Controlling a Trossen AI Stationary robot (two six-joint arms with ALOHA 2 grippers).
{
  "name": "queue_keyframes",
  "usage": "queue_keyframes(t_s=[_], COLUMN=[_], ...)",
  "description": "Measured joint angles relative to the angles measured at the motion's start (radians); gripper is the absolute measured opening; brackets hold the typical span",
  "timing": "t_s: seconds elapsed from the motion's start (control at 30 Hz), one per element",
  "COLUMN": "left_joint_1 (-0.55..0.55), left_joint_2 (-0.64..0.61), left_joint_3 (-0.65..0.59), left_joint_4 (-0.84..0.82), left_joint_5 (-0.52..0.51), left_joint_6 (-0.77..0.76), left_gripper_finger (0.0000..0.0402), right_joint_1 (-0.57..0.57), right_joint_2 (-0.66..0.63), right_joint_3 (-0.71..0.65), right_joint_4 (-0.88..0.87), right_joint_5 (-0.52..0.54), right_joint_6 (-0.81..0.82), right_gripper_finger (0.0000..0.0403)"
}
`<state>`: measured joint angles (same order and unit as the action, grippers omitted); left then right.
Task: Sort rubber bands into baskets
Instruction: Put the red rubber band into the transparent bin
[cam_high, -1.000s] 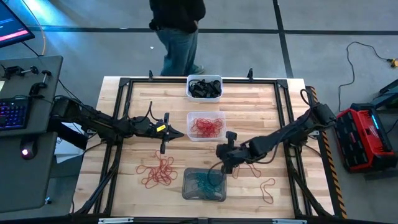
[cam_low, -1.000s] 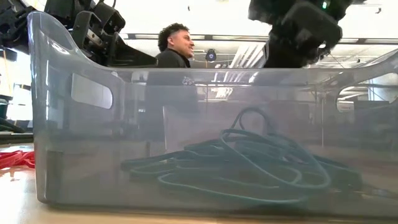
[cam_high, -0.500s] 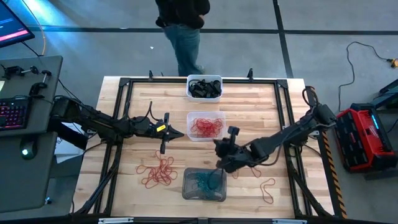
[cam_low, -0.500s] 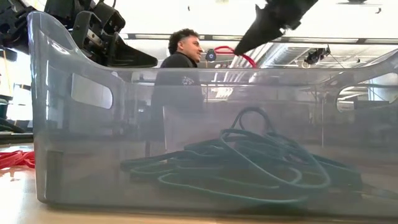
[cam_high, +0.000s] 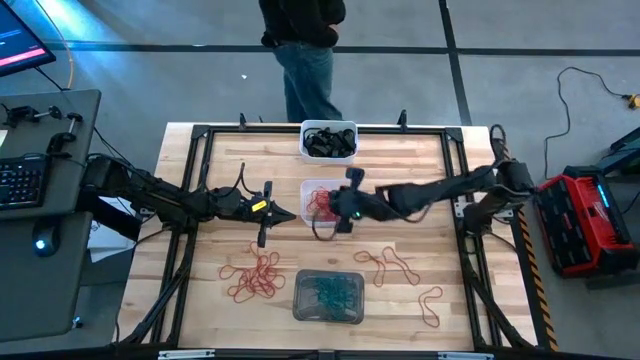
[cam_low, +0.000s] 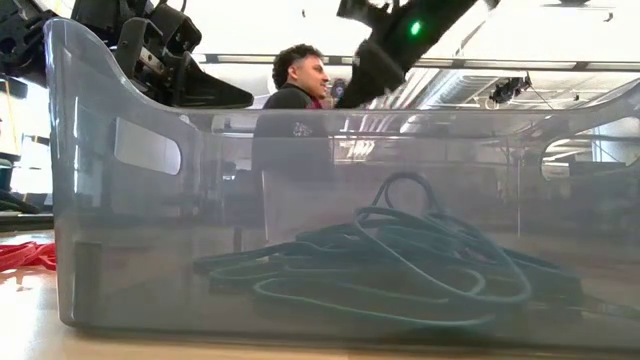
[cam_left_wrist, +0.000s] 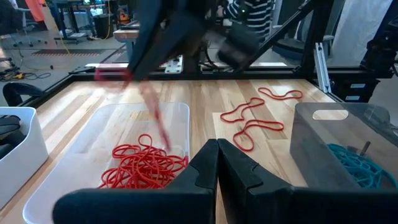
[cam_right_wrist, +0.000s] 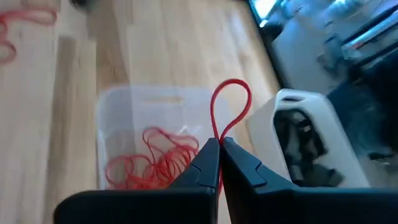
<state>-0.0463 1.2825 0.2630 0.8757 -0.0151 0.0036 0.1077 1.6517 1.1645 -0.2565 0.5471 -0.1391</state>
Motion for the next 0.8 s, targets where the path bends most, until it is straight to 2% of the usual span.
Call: queue_keyframes(t_s=[0.2,0.4,0.53,0.7,0.8], left_joint_1=[0.000,0.000,0.000,0.000,0.000], left_joint_2=[0.000,0.000,0.000,0.000,0.000], left_joint_3=[0.000,0.000,0.000,0.000,0.000], left_joint_4=[-0.002,-0.003,-0.004,-0.003,-0.004], left_joint_5=[0.000,0.000,0.000,0.000,0.000], left_joint_6=[0.000,0.000,0.000,0.000,0.000], left_gripper_finger=[0.0000,0.0000,0.0000,0.0000,0.0000], right_joint_1=[-0.099,-0.129,-0.127,-0.120,-0.113], right_joint_2=[0.099,0.170,0.170,0.168,0.168], right_joint_3=[-0.001,-0.002,-0.001,0.003,0.050], right_joint_4=[-0.019,-0.032,-0.030,-0.037,-0.111], right_joint_5=[-0.206,-0.262,-0.320,-0.322,-0.321], right_joint_6=[-0.087,-0.077,-0.041,0.003,0.022], right_gripper_finger=[0.0000,0.0010,0.0053,0.0129,0.0150])
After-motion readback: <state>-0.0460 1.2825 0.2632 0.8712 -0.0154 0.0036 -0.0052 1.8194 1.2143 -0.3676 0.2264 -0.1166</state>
